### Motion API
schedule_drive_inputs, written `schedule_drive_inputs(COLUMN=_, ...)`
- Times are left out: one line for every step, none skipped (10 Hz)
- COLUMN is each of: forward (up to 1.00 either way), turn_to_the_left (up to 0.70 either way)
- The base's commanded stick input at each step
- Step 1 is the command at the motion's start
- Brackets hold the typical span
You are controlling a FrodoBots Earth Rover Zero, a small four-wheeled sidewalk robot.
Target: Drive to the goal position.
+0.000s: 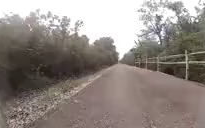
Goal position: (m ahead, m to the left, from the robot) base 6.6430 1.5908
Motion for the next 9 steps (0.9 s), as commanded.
schedule_drive_inputs(forward=0.7, turn_to_the_left=0.0)
schedule_drive_inputs(forward=0.7, turn_to_the_left=0.0)
schedule_drive_inputs(forward=0.7, turn_to_the_left=0.0)
schedule_drive_inputs(forward=0.7, turn_to_the_left=0.0)
schedule_drive_inputs(forward=0.7, turn_to_the_left=0.0)
schedule_drive_inputs(forward=0.7, turn_to_the_left=-0.35)
schedule_drive_inputs(forward=0.7, turn_to_the_left=-0.35)
schedule_drive_inputs(forward=0.7, turn_to_the_left=-0.35)
schedule_drive_inputs(forward=0.7, turn_to_the_left=-0.05)
